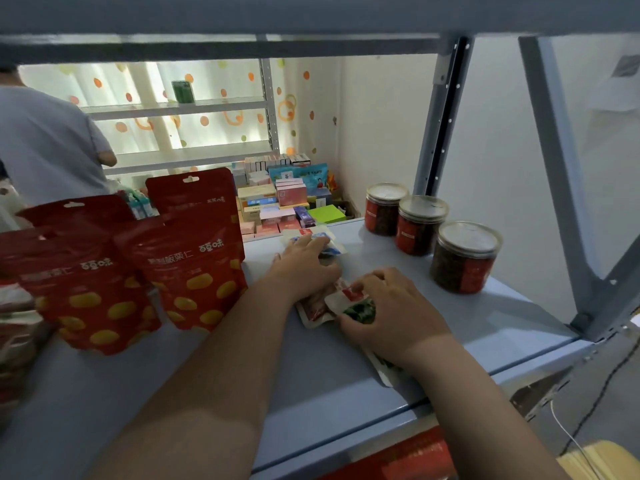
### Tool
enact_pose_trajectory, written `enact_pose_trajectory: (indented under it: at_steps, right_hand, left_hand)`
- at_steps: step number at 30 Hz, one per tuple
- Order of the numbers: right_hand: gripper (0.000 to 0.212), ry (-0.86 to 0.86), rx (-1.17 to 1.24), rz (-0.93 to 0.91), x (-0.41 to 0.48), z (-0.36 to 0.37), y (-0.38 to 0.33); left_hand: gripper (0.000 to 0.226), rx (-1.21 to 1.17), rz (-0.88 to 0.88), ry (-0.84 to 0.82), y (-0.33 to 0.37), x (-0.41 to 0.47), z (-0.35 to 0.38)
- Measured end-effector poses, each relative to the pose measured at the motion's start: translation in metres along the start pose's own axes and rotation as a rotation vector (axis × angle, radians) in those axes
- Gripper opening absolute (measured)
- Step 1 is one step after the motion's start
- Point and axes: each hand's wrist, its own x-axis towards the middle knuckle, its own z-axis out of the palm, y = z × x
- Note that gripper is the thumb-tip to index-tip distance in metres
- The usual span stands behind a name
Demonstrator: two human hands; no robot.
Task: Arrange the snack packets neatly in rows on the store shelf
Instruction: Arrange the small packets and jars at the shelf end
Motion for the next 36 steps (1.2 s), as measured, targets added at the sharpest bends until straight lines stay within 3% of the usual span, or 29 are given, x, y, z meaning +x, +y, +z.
enact_pose_trajectory:
  at_steps: [3,10,14,17,21,26,32,36]
  right_hand:
    - [0.043,0.011,0.006,0.001,-0.005,-0.002,-0.008]
    - [0.06,-0.071,-0.01,0.055,-0.016,0.008,-0.026]
    - [0.059,-0.054,-0.054,-0.035,-0.018,0.007,-0.028]
    - [0.065,-0.147,-0.112,-0.101,-0.017,0.012,-0.031]
    - [0.079,-0.216,-0.147,-0.07,-0.015,0.018,-0.032]
    - [0.079,-0.221,-0.148,-0.037,-0.011,0.014,-0.029]
    - [0.077,-0.14,-0.069,-0.053,-0.006,0.013,-0.031]
    - [0.063,-0.021,-0.058,0.004,-0.02,0.003,-0.026]
  left_hand:
    - [0.072,-0.076,0.039,0.025,-0.002,0.003,0.004]
    - [0.061,-0.165,0.029,0.197,0.001,0.01,0.019]
    - [0.046,-0.16,0.061,0.213,-0.002,0.01,0.018]
    - [0.042,-0.077,0.102,0.222,-0.004,0.008,0.015]
    - [0.041,-0.106,0.082,0.246,-0.011,0.011,0.014]
    - [0.045,-0.116,0.041,0.21,-0.019,0.011,0.013]
    - [0.056,-0.04,0.066,0.187,-0.017,0.005,0.012]
    - [0.06,-0.008,0.087,0.135,-0.014,0.001,0.01]
